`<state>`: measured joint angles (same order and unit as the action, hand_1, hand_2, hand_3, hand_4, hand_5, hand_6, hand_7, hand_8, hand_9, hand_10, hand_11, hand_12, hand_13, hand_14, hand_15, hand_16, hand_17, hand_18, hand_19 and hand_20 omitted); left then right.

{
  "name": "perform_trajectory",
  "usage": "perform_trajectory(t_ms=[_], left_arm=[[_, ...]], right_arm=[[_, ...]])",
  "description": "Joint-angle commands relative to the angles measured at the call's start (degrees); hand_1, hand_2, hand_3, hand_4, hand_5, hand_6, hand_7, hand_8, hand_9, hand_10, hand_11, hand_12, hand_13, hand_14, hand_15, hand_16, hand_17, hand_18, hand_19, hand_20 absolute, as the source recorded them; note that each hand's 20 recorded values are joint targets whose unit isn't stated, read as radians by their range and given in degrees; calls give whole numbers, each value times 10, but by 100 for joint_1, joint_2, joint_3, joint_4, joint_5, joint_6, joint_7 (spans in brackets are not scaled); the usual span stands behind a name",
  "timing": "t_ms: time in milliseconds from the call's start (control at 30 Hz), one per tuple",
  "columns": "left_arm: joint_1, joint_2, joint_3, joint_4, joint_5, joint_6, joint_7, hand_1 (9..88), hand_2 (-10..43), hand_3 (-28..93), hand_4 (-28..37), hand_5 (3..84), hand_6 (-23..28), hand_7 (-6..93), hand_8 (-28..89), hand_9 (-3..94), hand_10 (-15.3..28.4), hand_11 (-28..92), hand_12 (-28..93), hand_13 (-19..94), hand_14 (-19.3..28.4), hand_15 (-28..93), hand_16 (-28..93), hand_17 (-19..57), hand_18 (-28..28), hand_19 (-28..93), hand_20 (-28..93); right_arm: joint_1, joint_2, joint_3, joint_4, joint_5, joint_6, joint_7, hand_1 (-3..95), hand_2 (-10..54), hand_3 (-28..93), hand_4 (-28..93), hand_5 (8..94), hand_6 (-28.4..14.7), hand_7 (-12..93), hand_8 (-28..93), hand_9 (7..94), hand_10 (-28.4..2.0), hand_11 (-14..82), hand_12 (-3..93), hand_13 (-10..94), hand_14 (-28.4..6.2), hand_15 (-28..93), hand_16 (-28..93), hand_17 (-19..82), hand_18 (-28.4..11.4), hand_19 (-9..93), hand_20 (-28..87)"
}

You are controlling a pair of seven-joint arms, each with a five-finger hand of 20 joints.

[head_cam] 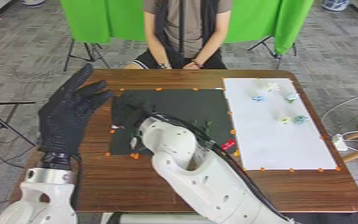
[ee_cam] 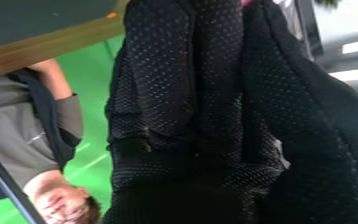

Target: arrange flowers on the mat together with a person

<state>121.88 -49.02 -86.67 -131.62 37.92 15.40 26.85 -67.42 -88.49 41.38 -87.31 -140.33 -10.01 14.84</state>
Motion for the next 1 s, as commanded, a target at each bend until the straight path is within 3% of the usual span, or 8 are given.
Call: perform_trajectory(t_ms=[33, 233, 300, 600, 733, 800, 900, 1000], left_arm=[[31, -17, 0, 40, -9, -66, -39, 201, 87, 767, -283, 362, 88, 109, -90, 385, 222, 265, 106, 307, 283, 508, -103, -44, 270, 697, -94], [27, -65, 46, 96, -51, -43, -106, 205, 85, 768, -283, 362, 88, 109, -90, 384, 223, 264, 105, 305, 283, 508, -104, -46, 269, 692, -99], [53, -46, 48, 79, -73, -22, -42, 205, 85, 769, -283, 362, 88, 108, -91, 383, 223, 264, 105, 304, 283, 508, -104, -47, 267, 688, -101], [111, -61, 21, 50, -56, 14, -65, 207, 85, 771, -283, 361, 89, 108, -90, 383, 223, 265, 106, 304, 284, 508, -105, -52, 263, 675, -99], [312, -70, -56, -37, -62, 123, -47, 207, 85, 771, -283, 361, 89, 108, -90, 383, 222, 266, 106, 303, 284, 509, -105, -54, 263, 672, -95], [425, -68, -107, -58, -83, 182, 0, 207, 85, 772, -283, 362, 89, 108, -90, 383, 222, 267, 106, 303, 284, 509, -105, -54, 263, 672, -93], [651, -60, -195, -110, -135, 278, 86, 207, 85, 772, -283, 362, 89, 108, -91, 383, 223, 266, 105, 303, 283, 509, -105, -54, 263, 670, -91], [788, -100, -211, -108, -176, 334, 130, 208, 85, 771, -283, 362, 89, 108, -91, 384, 223, 266, 105, 303, 283, 509, -105, -54, 263, 670, -89]], right_arm=[[-9, -99, -7, -17, -502, -462, -10, 541, -95, 644, -283, 806, 57, 109, -45, 936, -77, 164, 265, 800, -58, 556, 149, 218, -164, 768, 99], [-61, -122, 31, -44, -723, -672, -130, 486, -95, 693, -283, 745, 60, 120, -68, 914, -85, 184, 243, 781, -63, 542, 135, 205, -164, 739, 92], [-99, -160, 70, -49, -817, -729, -223, 480, -95, 697, -283, 730, 60, 118, -83, 909, -86, 190, 238, 778, -63, 542, 134, 201, -163, 732, 93], [-108, -142, 15, -64, -947, -696, -189, 463, -95, 704, -283, 719, 57, 123, -126, 895, -94, 220, 193, 784, -64, 533, 130, 199, -165, 699, 95], [-272, -264, 294, -204, -919, -846, -307, 459, -95, 711, -283, 719, 57, 124, -121, 895, -95, 227, 187, 784, -66, 532, 133, 199, -166, 696, 99], [-287, -292, 467, -396, -413, -1028, -128, 455, -95, 713, -283, 720, 56, 123, -119, 894, -95, 233, 181, 783, -66, 532, 134, 198, -167, 695, 102], [-391, -544, 1119, -771, 901, -1824, 430, 425, -95, 734, -283, 705, 52, 122, -129, 866, -103, 239, 169, 750, -78, 539, 132, 193, -171, 698, 111], [-477, -608, 1739, -1096, 2635, -1967, 1171, 369, -95, 726, -283, 691, 31, 119, -131, 815, -117, 227, 155, 700, -105, 524, 113, 174, -192, 692, 115]])
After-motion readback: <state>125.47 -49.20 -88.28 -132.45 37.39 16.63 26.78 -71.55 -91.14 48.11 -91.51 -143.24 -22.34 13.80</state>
